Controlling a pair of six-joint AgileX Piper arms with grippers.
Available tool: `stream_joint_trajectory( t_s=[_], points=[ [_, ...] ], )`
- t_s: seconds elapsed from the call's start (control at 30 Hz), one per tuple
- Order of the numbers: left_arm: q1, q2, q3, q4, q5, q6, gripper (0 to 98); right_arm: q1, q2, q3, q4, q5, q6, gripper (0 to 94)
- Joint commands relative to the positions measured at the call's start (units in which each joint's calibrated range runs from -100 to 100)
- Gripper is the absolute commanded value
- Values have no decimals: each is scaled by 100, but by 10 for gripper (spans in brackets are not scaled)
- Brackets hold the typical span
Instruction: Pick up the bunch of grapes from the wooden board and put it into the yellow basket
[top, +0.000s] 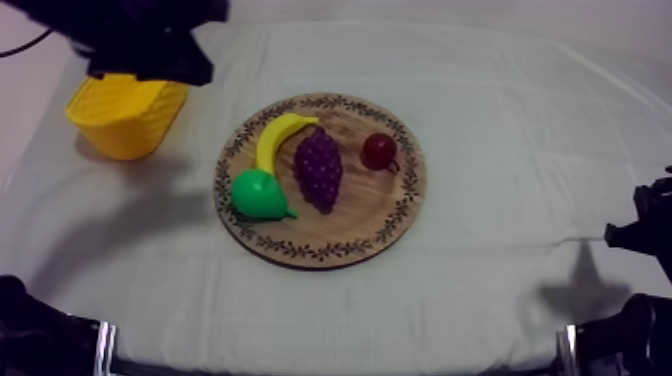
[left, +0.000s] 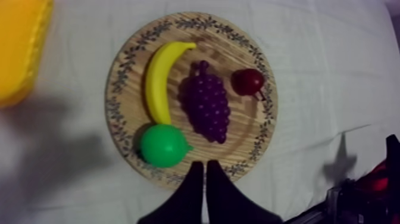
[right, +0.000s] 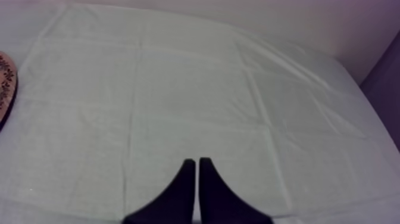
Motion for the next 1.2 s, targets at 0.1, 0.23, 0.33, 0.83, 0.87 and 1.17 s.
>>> stream_joint_trajectory(
  t_s=[0.1,0.23,0.33,0.83,0.87,1.17],
  points=[
    [394,1210,-977,-68,140,152,0,-3,-2,-5,-1,-4,-1,3],
    [579,1668,-1410,-128,284,275,19,-3,-2,-5,-1,-4,-1,3],
    [653,1889,-1567,-154,319,325,111,-3,-2,-5,-1,-4,-1,3],
    [701,2605,-1802,-170,217,362,726,-3,-2,-5,-1,-4,-1,3],
    [695,2676,-1826,-173,214,348,751,-3,-2,-5,-1,-4,-1,3],
    [667,3558,-2130,-186,157,212,857,-3,-2,-5,-1,-4,-1,3]
  ],
)
